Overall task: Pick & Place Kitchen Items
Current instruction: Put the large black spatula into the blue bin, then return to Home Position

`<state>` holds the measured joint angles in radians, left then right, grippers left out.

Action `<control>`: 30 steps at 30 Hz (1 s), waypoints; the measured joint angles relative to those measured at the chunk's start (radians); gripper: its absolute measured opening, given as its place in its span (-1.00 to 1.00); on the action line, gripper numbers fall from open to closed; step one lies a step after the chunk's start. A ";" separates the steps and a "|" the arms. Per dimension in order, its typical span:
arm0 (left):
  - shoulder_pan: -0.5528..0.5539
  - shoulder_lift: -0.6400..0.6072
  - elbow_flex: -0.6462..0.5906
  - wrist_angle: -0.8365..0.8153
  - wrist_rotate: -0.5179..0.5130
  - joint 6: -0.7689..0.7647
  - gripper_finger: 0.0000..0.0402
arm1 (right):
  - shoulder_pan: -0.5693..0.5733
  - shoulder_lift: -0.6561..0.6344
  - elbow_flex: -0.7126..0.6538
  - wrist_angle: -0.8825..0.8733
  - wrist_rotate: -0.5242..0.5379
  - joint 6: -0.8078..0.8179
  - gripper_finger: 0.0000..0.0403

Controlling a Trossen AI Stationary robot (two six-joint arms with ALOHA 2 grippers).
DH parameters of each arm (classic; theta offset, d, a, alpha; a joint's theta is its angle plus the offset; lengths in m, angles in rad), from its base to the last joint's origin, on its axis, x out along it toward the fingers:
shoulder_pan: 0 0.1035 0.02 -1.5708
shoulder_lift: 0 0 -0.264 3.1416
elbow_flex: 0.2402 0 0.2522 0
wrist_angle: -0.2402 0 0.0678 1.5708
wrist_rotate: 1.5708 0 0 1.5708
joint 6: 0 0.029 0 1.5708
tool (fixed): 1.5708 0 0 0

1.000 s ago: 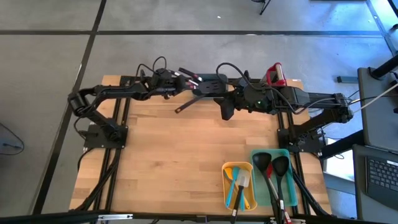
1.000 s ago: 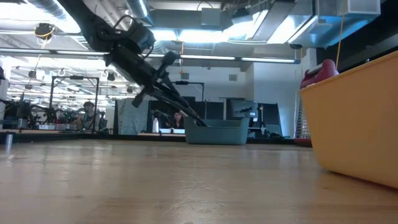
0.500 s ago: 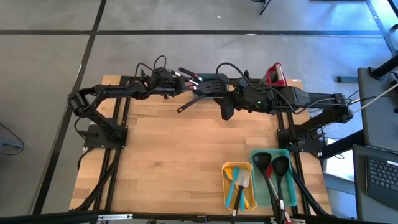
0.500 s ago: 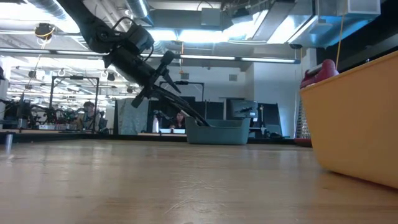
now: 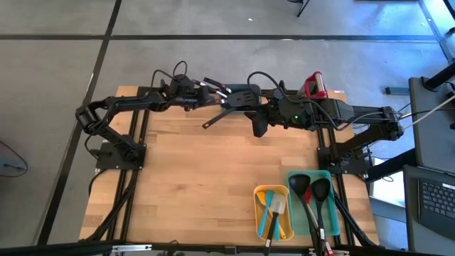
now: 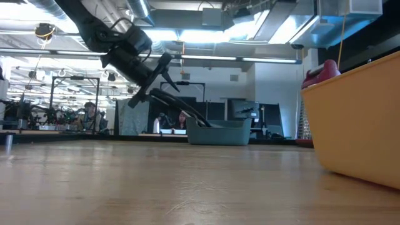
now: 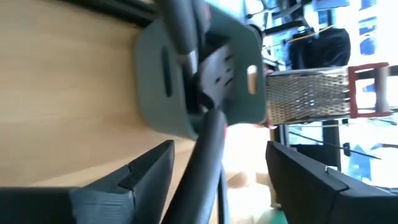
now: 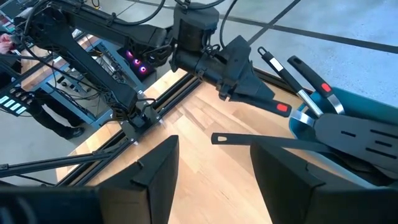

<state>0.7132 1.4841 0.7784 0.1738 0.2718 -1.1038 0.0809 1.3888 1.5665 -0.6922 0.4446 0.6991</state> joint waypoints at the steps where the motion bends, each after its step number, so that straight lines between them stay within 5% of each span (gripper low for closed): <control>1: 0.005 0.000 0.000 -0.014 0.007 0.000 0.25 | 0.000 0.000 0.000 0.000 0.000 0.000 0.00; 30: 0.190 -0.152 0.000 -0.266 -0.009 0.209 0.27 | -0.001 0.000 0.000 0.000 0.024 0.023 0.00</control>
<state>0.9037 1.3318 0.7784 -0.0926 0.2630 -0.8946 0.0803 1.3884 1.5669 -0.6918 0.4686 0.7223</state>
